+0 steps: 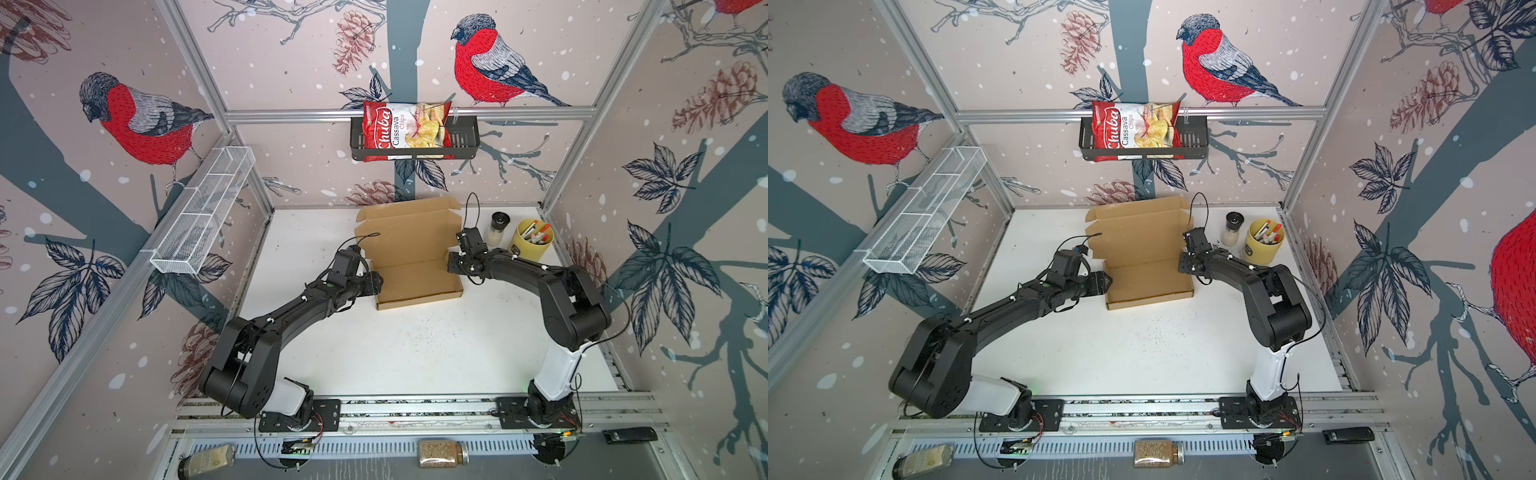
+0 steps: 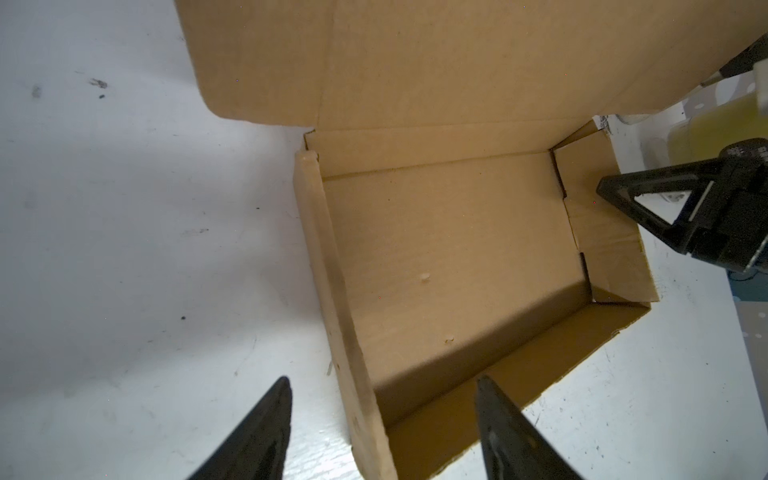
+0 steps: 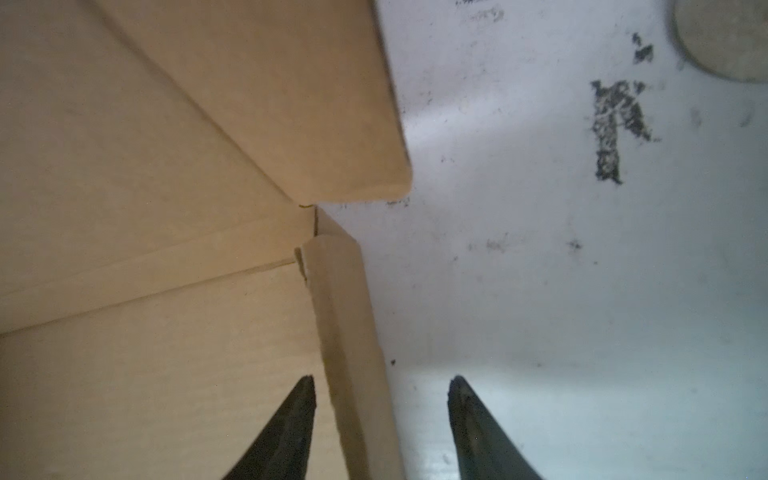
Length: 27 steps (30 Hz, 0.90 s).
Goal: Fold the paper box
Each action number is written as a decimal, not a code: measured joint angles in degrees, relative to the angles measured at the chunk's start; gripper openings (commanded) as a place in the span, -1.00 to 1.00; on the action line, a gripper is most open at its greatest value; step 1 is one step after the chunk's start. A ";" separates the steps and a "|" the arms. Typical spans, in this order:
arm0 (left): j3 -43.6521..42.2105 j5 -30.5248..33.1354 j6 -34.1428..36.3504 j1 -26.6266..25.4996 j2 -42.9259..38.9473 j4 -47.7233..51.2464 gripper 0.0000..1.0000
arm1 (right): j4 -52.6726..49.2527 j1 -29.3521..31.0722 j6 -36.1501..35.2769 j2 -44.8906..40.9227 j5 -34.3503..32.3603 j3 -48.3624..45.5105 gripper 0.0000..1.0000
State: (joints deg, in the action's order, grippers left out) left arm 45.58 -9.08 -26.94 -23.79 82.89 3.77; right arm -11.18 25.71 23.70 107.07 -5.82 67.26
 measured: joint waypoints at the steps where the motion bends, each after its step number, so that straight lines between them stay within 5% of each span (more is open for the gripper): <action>1: 0.15 0.50 0.04 0.00 0.31 -0.04 0.37 | -0.11 0.22 -0.50 0.52 -1.22 0.26 0.00; 6: 0.20 1.75 1.11 -0.02 2.99 -0.09 0.29 | 0.26 2.47 -3.54 2.62 -6.71 1.57 -0.14; 10: 0.20 2.23 1.79 0.00 5.29 -0.17 0.13 | 0.39 3.91 -5.86 4.79 -11.17 2.34 -0.56; 14: 0.17 3.04 1.95 -0.02 5.49 -0.70 0.01 | 0.31 5.01 -7.37 5.64 -16.09 2.40 -0.72; 17: 0.17 3.04 2.12 -0.02 5.49 -1.22 -0.03 | 0.17 5.38 -7.30 6.51 -19.37 2.95 -0.64; 22: 0.24 2.71 2.43 -0.02 5.66 -1.51 -0.03 | -0.50 4.96 -7.26 5.22 -17.84 2.45 -0.09; 27: 0.28 1.92 2.51 -0.02 5.68 -1.53 -0.04 | -0.63 4.68 -5.49 1.27 -11.93 0.48 -0.02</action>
State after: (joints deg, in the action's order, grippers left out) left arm 45.87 -7.16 -24.43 -23.81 88.58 2.24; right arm -11.81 30.39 18.22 108.33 -17.76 67.75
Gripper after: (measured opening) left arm 0.483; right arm 0.490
